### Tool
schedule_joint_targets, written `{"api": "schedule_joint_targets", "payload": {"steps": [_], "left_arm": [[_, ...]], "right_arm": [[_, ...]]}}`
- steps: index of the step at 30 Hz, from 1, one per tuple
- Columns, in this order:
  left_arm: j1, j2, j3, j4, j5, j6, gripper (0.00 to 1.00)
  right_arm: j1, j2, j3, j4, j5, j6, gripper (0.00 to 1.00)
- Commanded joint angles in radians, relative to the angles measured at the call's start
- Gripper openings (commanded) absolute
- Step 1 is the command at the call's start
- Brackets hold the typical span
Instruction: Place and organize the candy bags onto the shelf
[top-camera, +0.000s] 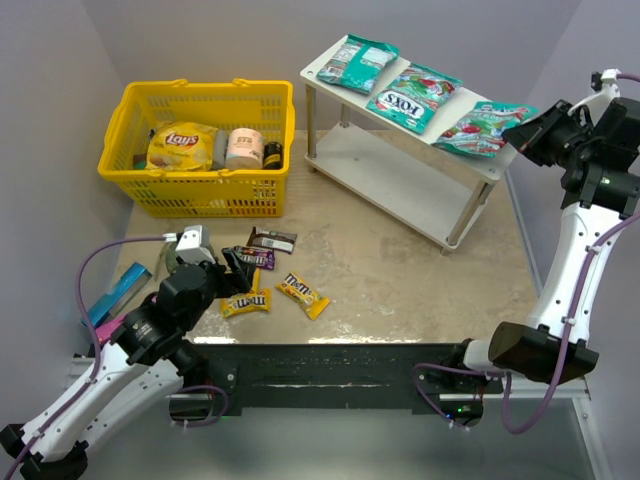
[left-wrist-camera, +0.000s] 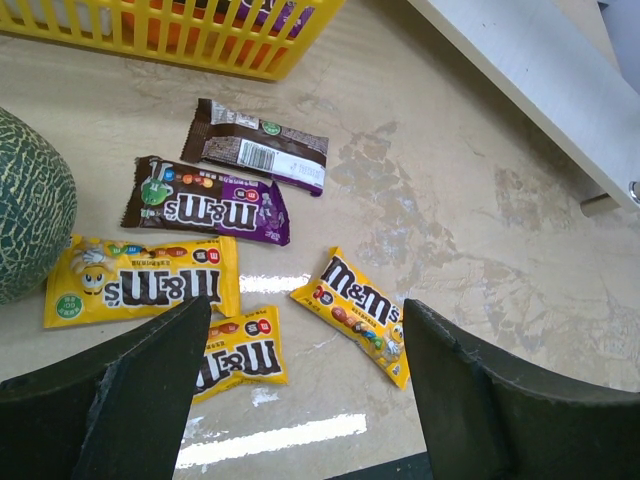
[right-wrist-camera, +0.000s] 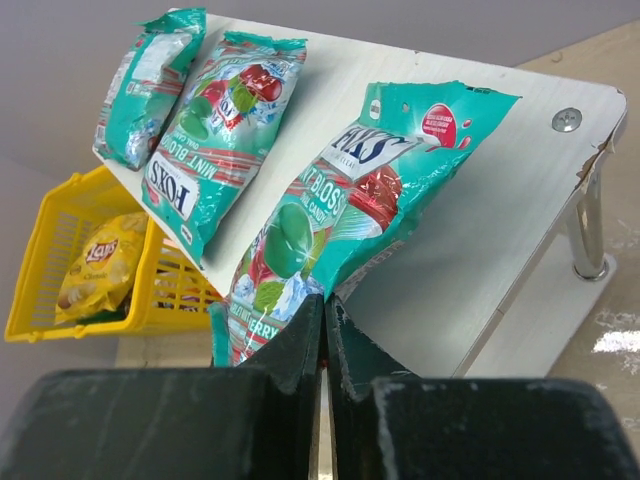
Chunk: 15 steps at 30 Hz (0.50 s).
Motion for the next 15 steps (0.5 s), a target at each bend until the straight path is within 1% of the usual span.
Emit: {"api": "schedule_joint_targets", "payload": {"steps": [1, 4, 5, 7, 13, 15], "left_arm": [[0.002, -0.008, 0.012, 0.03, -0.003, 0.017, 0.83], [0.002, -0.011, 0.012, 0.032, -0.003, 0.014, 0.83], [0.002, -0.011, 0.012, 0.03, -0.004, 0.014, 0.83], [0.002, -0.011, 0.014, 0.03, -0.003, 0.015, 0.83], [0.001, -0.019, 0.012, 0.029, -0.007, 0.014, 0.83], [0.001, -0.02, 0.014, 0.029, -0.007, 0.014, 0.83]], "right_arm": [[-0.007, 0.002, 0.009, 0.021, -0.002, -0.011, 0.08], [-0.009, 0.004, -0.023, 0.031, 0.018, -0.009, 0.26], [-0.009, 0.005, -0.032, 0.035, 0.027, -0.009, 0.3], [-0.01, 0.002, -0.057, 0.037, 0.039, -0.009, 0.32], [-0.009, -0.005, -0.102, 0.061, 0.084, 0.009, 0.31], [-0.009, -0.004, -0.12, 0.072, 0.094, 0.022, 0.22]]}}
